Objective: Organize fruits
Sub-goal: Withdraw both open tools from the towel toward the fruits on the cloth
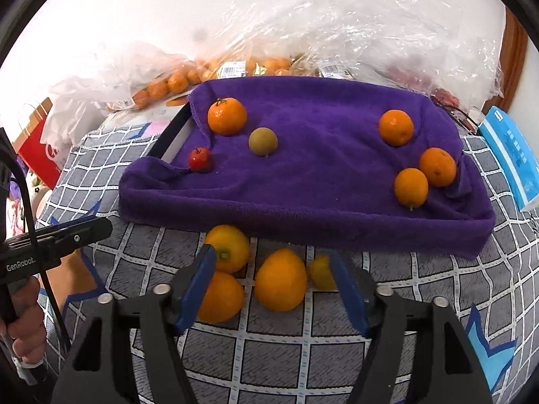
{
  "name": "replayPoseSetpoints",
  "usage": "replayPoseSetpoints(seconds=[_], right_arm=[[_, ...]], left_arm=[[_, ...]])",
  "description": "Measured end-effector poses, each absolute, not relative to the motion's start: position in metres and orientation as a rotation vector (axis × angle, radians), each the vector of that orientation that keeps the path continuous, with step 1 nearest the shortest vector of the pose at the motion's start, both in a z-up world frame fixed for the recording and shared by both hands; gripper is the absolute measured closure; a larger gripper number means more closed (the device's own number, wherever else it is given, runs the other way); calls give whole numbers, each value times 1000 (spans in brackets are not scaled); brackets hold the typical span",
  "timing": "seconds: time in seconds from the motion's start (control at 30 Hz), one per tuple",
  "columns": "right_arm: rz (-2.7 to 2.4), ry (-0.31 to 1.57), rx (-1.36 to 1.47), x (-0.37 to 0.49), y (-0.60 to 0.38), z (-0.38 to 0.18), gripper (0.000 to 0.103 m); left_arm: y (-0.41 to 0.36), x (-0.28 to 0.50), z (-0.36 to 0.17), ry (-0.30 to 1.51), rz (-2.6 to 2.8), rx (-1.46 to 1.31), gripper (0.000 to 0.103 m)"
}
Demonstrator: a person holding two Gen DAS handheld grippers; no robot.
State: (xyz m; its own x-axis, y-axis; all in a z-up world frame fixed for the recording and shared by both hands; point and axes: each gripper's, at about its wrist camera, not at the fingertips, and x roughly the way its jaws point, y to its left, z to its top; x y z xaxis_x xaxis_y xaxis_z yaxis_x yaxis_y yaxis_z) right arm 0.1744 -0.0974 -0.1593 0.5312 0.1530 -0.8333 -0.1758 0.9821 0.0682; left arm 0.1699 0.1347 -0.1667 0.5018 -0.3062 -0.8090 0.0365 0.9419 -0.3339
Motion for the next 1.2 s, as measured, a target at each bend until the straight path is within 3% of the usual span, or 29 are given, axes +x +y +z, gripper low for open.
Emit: replayPoseSetpoints(seconds=[0.27,0.37,0.5,0.57,0.77,0.93,1.2], right_arm=[[233,976,-84,172,-82,-162,35],[254,980,-81,170,-80,-161,44],[261,964,-86,166,-82,-155,64],[257,971,-80,165,-85,-154,68],[247,975,-81,164,-90,-156,64],[227,982,-51,168,-94,-159,43],[229,980,-49,168,-96,-159,42]], left_arm=[[139,171,-170,1031,-204,-300,56],[140,170,-170,1030,-201,-304,56],[139,169,-170,1030,-198,-303,56],[139,169,-169,1028,-195,-304,56],[139,169,-170,1029,-197,-302,56],[138,168,-170,1030,-194,-300,56],[139,164,-170,1033,-178,-300,56]])
